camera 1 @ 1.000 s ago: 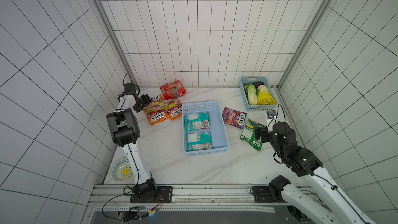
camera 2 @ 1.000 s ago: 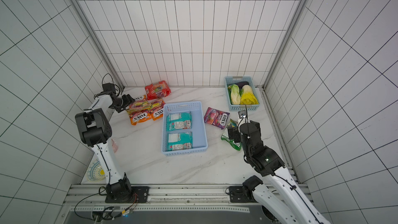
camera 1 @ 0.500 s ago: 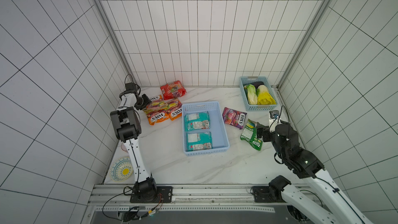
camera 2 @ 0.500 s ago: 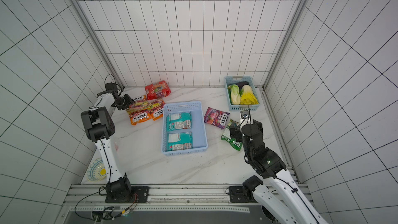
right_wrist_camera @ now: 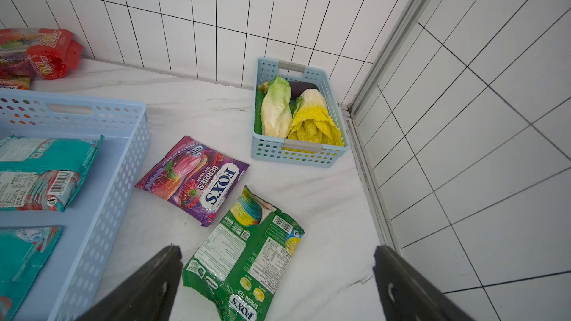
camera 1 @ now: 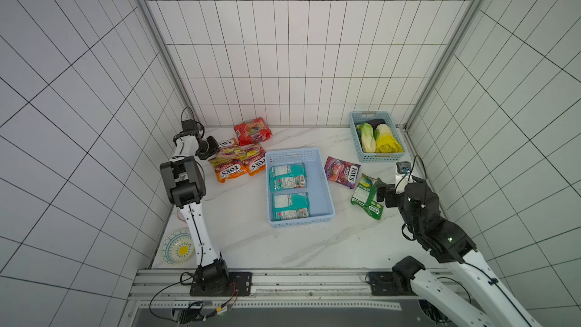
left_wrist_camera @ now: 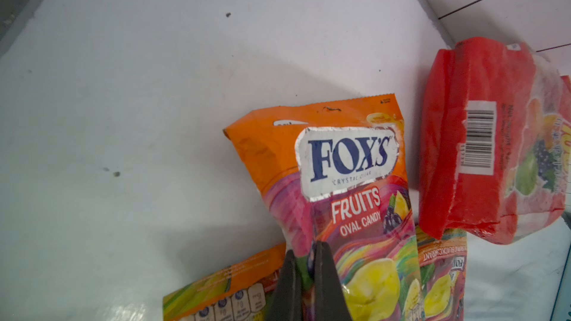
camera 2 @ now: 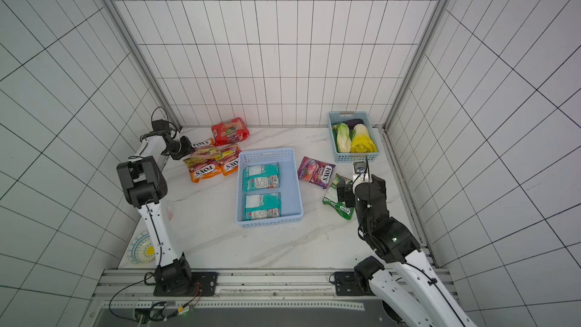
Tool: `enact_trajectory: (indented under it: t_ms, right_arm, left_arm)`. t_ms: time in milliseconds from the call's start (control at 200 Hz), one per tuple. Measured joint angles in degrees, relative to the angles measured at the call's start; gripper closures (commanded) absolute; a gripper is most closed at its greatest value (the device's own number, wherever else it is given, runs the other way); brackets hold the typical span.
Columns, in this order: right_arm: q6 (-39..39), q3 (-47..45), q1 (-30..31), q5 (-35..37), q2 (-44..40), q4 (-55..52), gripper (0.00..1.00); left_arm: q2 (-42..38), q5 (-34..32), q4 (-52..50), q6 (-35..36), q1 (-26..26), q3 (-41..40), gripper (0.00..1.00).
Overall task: Put the candies in the basket
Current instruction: Pick up the candy at the center of the board.
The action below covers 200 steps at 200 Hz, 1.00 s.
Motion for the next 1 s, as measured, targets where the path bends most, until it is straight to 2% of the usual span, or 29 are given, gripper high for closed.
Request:
enact_trajectory:
  t_ms: [365,735,999]
  right_arm:
    - [-0.33,-0.11,0.0,-0.04,-0.81,-0.04,0.01]
    - [-1.07,-0.46,0.0,-0.7,-3.08,-0.09,0.01]
    - [-1.29,-0.85,0.0,-1.2,-3.45,-0.09,0.01]
  left_arm:
    - [-11.8,-4.55,-0.42,9.6,-5.33,-1.38,1.0]
    - [-22.84,-5.49,-1.27,24.59,-11.21,-3.45,1.0]
    - [-31.98,-7.76,-4.15,40.26,-21.86,-5.66,1.0]
